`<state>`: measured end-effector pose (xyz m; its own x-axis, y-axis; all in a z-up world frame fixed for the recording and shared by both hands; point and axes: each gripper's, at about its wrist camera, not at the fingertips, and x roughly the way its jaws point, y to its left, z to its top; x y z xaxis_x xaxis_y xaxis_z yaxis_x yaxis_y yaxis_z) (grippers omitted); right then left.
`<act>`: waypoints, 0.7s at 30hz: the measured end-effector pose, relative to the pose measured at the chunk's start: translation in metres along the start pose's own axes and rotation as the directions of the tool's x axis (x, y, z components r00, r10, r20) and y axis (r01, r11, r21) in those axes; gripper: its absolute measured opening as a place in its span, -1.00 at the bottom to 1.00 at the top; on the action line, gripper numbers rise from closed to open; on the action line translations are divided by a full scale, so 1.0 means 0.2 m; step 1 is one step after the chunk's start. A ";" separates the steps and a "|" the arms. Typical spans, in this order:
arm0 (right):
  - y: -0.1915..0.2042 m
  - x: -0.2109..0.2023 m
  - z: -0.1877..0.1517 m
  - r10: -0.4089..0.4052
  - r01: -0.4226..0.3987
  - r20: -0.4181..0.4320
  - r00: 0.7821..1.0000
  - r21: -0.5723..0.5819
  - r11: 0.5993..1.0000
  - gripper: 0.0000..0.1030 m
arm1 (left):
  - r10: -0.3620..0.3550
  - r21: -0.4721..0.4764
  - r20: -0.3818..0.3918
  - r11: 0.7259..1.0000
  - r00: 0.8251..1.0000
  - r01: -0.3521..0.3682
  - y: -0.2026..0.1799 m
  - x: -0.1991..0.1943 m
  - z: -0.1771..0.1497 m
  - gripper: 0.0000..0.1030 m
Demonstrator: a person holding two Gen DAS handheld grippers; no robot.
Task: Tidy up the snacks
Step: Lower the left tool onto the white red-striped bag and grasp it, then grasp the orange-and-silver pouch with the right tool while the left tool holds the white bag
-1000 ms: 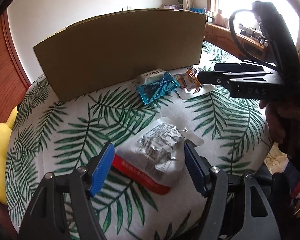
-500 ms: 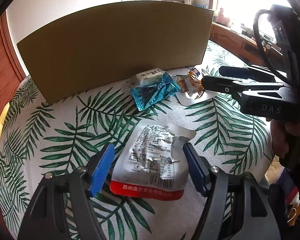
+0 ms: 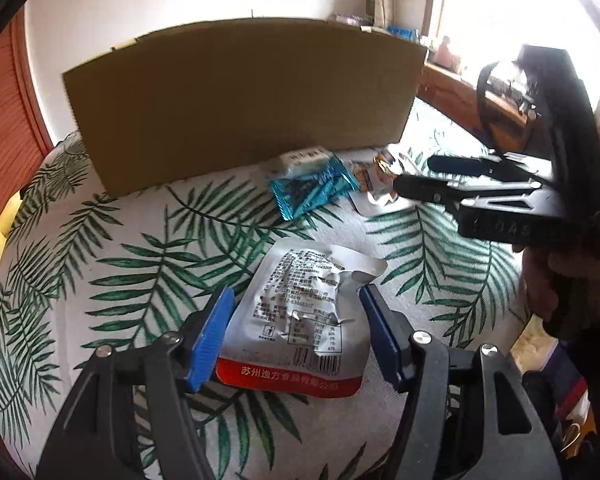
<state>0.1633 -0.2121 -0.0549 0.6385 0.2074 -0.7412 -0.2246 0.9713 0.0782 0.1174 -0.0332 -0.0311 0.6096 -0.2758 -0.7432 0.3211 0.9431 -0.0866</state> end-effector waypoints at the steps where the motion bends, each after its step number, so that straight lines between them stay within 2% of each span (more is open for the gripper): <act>1: 0.00 0.00 0.00 -0.003 0.003 -0.001 1.000 0.002 1.000 0.32 | 0.002 -0.005 0.007 1.000 1.000 -0.002 0.01 -0.01 0.00 0.25; 11: 0.03 0.05 0.04 -0.011 0.009 -0.058 0.998 -0.024 1.000 0.48 | 0.003 -0.035 0.040 0.999 0.999 -0.001 0.05 -0.07 -0.02 0.25; 16: 0.08 0.12 0.08 -0.063 0.054 -0.103 0.993 -0.087 0.995 0.49 | -0.002 -0.036 0.044 0.999 0.999 0.004 0.02 -0.09 -0.03 0.25; 21: 0.06 0.16 0.12 -0.096 0.086 -0.123 0.988 -0.083 0.993 0.49 | -0.011 -0.042 0.049 0.999 0.999 0.013 0.03 -0.10 -0.03 0.25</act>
<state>0.1977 -0.1903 -0.0617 0.5614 0.0975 -0.8218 -0.2291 0.9725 -0.0412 0.1026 -0.0217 -0.0212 0.6406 -0.2945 -0.7092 0.2978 0.9465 -0.1241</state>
